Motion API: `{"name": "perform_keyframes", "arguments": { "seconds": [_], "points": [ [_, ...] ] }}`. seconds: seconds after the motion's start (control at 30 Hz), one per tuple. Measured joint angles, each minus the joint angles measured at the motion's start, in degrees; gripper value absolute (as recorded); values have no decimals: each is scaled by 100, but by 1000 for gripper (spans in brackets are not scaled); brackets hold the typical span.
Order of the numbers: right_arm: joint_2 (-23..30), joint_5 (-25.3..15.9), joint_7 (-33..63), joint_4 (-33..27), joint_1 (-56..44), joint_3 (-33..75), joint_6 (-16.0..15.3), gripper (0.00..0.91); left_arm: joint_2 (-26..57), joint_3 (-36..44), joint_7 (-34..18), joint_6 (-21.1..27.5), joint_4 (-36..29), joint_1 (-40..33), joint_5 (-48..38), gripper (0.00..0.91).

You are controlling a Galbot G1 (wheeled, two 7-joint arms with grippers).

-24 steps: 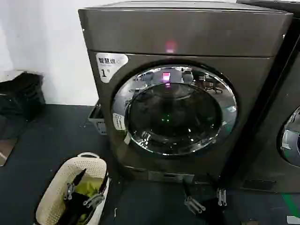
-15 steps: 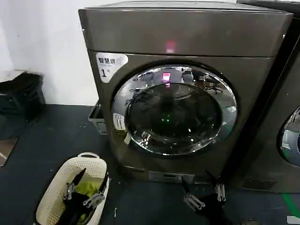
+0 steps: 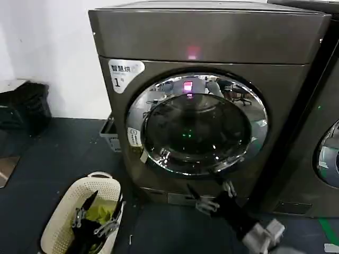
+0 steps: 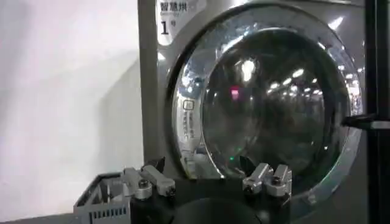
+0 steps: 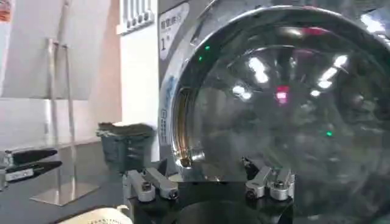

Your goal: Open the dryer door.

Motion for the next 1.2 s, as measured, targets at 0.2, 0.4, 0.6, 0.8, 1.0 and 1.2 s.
{"name": "perform_keyframes", "arguments": {
  "seconds": [0.2,0.4,0.6,0.8,1.0,1.2],
  "points": [
    [40,-13,-45,-596,1174,-839,-1,907,18,-61,-37,-139,94,89,48,907],
    [244,-16,-70,-1230,2172,-1651,26,907,-18,-80,-40,-166,93,100,102,907],
    [511,-22,-56,-1870,3030,-2267,44,907,-95,-34,-59,-164,161,77,308,907],
    [789,-28,-83,-2414,3579,-2665,65,907,-133,-17,-11,-225,199,52,250,907],
    [1058,-31,-71,-2799,3855,-2924,74,907,-134,-16,-12,-298,181,54,151,907],
    [1266,-37,-80,-3032,4030,-3051,96,907,-128,-6,-39,-329,172,41,112,907]
  ]
}}
